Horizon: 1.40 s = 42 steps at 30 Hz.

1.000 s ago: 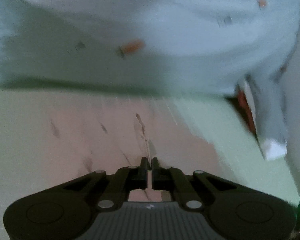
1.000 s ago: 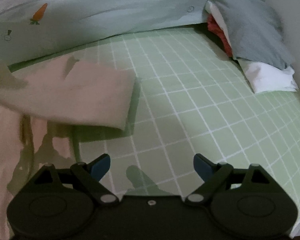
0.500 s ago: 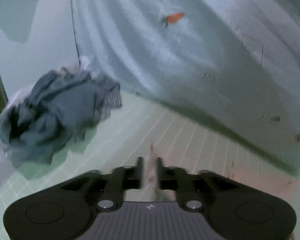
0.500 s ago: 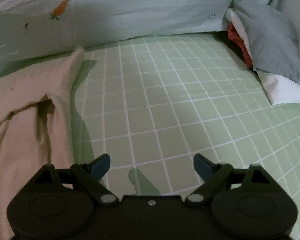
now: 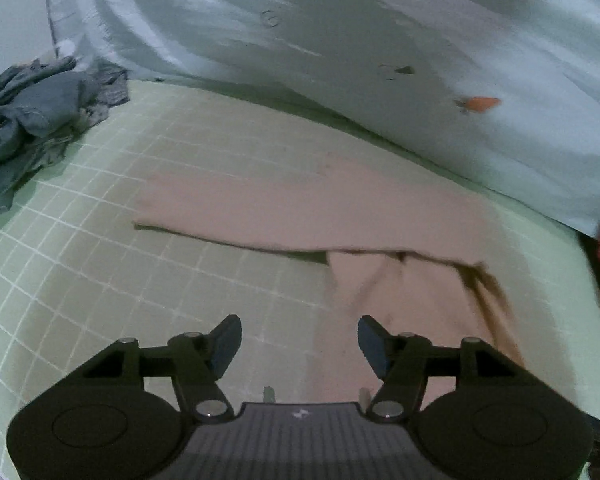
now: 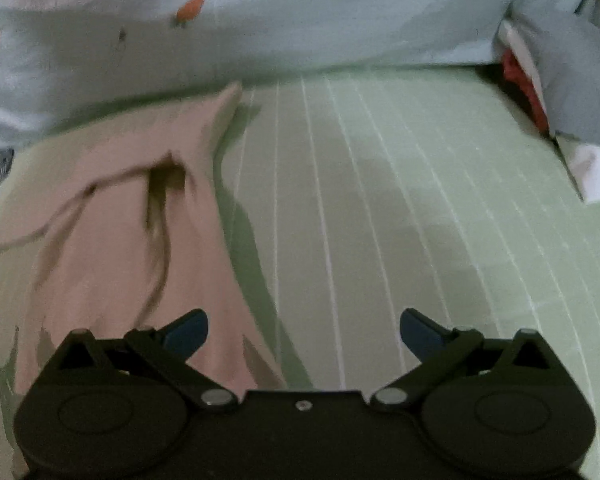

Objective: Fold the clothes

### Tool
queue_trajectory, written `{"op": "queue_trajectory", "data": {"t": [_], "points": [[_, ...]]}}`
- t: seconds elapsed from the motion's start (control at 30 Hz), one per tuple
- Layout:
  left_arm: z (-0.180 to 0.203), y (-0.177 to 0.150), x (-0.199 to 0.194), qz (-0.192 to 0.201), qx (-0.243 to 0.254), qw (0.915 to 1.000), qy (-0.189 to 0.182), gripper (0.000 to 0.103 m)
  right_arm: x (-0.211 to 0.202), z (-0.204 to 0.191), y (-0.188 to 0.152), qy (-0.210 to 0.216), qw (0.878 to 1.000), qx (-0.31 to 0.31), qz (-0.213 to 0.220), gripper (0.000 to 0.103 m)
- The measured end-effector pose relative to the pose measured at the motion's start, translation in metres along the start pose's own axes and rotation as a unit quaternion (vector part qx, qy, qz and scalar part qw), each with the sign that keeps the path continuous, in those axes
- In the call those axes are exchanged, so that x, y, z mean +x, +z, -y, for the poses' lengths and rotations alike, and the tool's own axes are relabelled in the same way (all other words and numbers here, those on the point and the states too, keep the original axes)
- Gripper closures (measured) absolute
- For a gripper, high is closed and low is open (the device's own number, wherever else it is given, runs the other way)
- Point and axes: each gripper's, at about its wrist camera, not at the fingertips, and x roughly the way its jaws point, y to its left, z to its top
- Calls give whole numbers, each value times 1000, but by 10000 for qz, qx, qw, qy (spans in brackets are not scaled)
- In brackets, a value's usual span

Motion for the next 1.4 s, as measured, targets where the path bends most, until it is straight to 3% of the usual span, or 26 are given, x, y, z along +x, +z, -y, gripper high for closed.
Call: {"op": "queue_trajectory", "data": {"t": [0.1,0.17,0.3,0.37,0.4,0.53,0.67,0.8,0.9,0.97,1.07,1.2,1.4], "points": [[1,-13,-13,-19,76,10000,-19,34,1,-2,-11,95,9994,-223,-265,15],[0,-21,-21,-45,137,9999,-34,34,0,-5,-17,177,9987,-335,-337,33],[-9,-39,-35,-173,213,9996,-94,34,-4,-11,-29,277,9976,-522,-372,57],[-13,-48,-39,-268,255,9993,-86,34,-9,-16,-34,239,9970,-679,-293,91],[-16,-50,-41,-288,253,9992,-72,34,-12,-18,-36,213,9967,-750,-231,97],[-29,-57,-49,-321,206,9993,-13,34,-36,-33,-39,261,9955,-894,197,97],[-40,-60,-54,-352,217,9991,-24,34,-61,-62,-36,605,9910,-1070,536,97],[-47,-65,-55,-462,297,9985,-47,34,-45,-82,-46,1161,9901,-779,106,97],[-52,-67,-56,-502,320,9982,-23,34,-24,-90,-59,1216,9894,-635,-479,94],[-55,-67,-57,-501,300,9983,-10,34,-28,-87,-60,1289,9893,-474,-491,80],[-60,-65,-56,-512,202,9985,-1,34,-45,-72,-52,1365,9905,-47,-155,63],[-63,-63,-51,-574,102,9983,6,34,-43,-50,-40,1013,9942,351,-44,63],[-59,-51,-41,-603,169,9980,113,33,-18,-64,-54,528,9964,-240,-617,62]]}}
